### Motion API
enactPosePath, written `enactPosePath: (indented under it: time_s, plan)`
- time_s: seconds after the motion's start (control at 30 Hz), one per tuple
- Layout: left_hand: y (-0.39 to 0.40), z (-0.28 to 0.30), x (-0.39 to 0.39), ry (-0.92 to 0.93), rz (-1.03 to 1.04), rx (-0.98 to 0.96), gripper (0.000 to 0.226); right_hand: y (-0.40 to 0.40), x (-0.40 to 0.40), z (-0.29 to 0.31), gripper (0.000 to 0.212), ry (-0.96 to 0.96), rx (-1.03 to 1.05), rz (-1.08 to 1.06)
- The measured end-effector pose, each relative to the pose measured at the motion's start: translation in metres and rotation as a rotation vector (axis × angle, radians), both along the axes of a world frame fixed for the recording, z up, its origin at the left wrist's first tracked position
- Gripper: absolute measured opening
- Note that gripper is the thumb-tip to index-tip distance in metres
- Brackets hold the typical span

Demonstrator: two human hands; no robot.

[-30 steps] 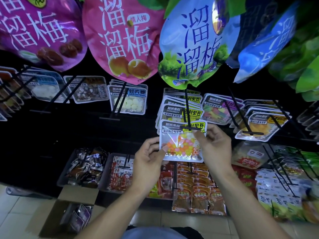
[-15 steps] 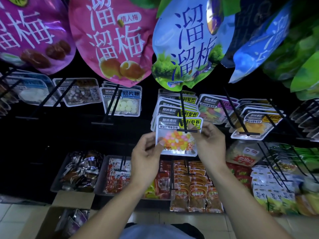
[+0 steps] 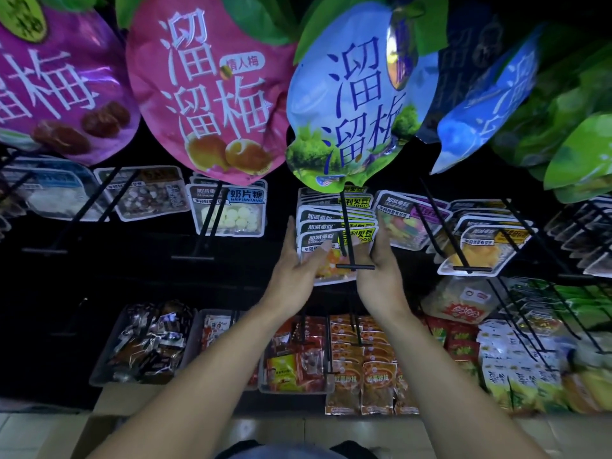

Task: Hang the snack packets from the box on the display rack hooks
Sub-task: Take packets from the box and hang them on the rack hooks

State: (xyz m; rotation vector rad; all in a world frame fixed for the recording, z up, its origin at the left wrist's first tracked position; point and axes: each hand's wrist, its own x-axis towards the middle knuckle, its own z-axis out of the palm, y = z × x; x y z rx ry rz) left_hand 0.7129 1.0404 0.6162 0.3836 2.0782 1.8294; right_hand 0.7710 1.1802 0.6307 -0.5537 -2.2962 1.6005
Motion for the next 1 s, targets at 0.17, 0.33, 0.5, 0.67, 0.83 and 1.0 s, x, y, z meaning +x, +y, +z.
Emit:
enactPosePath:
  time_s: [0.17, 0.33, 0.5, 0.67, 0.83, 1.0]
  plan:
    - [0.001, -0.007, 0.008, 0.000, 0.019, 0.001, 0.071, 0.002, 0.007, -0.001, 0.067, -0.067, 0.039, 0.015]
    - [0.008, -0.016, 0.020, 0.013, 0.084, -0.046, 0.056, 0.013, 0.017, -0.011, 0.045, -0.079, 0.049, 0.064]
    - [-0.002, -0.044, 0.061, -0.165, 0.154, -0.119, 0.086, 0.015, 0.036, -0.029, 0.044, -0.220, 0.026, 0.143]
    - [-0.048, -0.097, 0.131, -0.375, 0.342, -0.229, 0.072, -0.016, 0.055, -0.082, 0.059, -0.486, 0.056, 0.397]
    - [-0.124, -0.124, 0.206, -0.530, 0.579, -0.248, 0.081, -0.096, 0.075, -0.110, 0.047, -0.586, 0.184, 0.739]
    - [-0.209, -0.141, 0.264, -0.641, 0.821, -0.280, 0.085, -0.189, 0.089, -0.125, 0.044, -0.617, 0.260, 1.050]
